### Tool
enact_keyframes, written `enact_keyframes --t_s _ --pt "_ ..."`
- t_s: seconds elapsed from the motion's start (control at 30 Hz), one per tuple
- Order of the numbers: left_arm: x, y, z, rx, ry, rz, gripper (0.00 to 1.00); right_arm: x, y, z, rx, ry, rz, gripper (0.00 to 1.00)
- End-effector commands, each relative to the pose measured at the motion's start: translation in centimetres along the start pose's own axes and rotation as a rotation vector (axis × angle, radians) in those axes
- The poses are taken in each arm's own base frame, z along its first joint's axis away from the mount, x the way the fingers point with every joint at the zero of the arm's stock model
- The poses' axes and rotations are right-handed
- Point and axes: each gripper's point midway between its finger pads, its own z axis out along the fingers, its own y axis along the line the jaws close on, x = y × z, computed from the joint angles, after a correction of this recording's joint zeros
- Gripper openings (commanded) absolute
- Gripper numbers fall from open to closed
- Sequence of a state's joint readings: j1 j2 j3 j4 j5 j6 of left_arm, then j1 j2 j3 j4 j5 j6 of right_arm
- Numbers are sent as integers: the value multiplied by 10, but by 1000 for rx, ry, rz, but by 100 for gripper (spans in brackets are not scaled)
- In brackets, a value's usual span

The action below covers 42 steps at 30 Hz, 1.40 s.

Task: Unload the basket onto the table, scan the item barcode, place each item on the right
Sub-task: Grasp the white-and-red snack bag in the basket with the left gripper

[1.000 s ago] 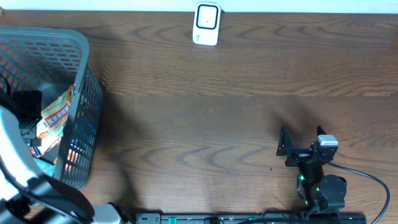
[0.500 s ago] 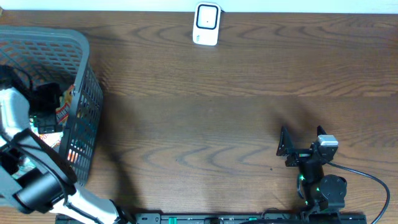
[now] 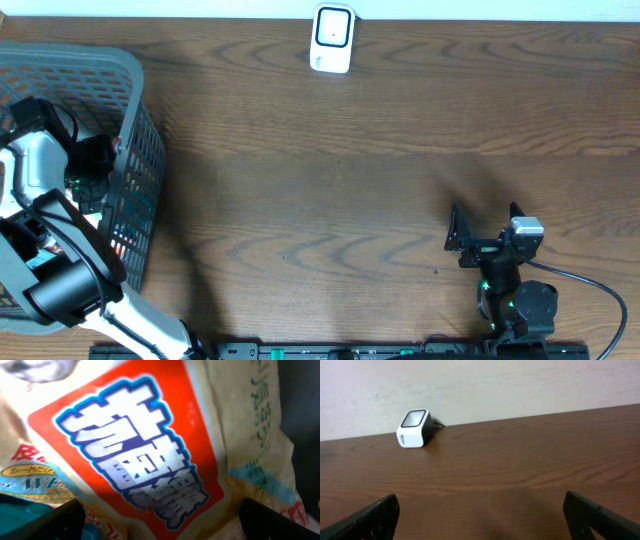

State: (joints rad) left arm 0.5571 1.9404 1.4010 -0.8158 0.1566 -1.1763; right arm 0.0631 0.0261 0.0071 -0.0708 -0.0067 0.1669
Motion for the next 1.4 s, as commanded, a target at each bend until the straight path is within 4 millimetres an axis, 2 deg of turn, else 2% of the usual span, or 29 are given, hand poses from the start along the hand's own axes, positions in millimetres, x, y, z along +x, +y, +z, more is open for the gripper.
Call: enact_keyframes --t_s 0.0,0.03,0.07,0.13,0.2,0.3,0.4,0.5,0.63,0.77,0.87,0.93,1.03,1.07,1.1,1.13,1.17,1.2,1.37 --pt "-30 15 12 -89 -158 -38 98 2 0 0 2 6 -15 99" --pt "-33 15 12 -90 -169 -35 100 2 0 0 2 6 -15 99" --pt "-35 16 12 -94 -177 -35 91 2 0 0 2 6 -15 99" --pt "-38 15 11 -90 -185 5 39 2 0 0 2 6 -15 99" --pt "-41 13 8 -85 -187 47 8 2 0 0 2 6 -16 99" --pt "-43 7 -6 -57 -199 124 7 2 0 0 2 6 -16 99" --pt "-44 -5 -34 7 -231 186 7 2 0 0 2 6 -16 99" --pt "-44 -19 -80 121 -289 218 7 2 0 0 2 6 -16 99" --pt "-40 -29 -151 308 -379 216 7 2 0 0 2 6 -15 99" --pt "-32 -25 -213 459 -450 213 7 2 0 0 2 6 -16 99" --pt "-26 -18 -249 545 -495 209 7 2 0 0 2 6 -16 99" --pt "-27 -11 -262 561 -533 197 7 2 0 0 2 6 -16 99" --pt "-30 -2 -260 523 -549 186 7 2 0 0 2 6 -16 99" --pt "-31 0 -255 501 -544 185 7 2 0 0 2 6 -15 99" --pt "-31 1 -250 483 -536 186 14 2 0 0 2 6 -15 99" --pt "-32 1 -241 458 -524 188 48 2 0 0 2 6 -15 99" --pt "-33 1 -235 441 -516 189 72 2 0 0 2 6 -15 99" --pt "-34 0 -228 426 -509 189 81 2 0 0 2 6 -16 99" --pt "-43 -10 -177 304 -451 193 100 2 0 0 2 6 -15 99"
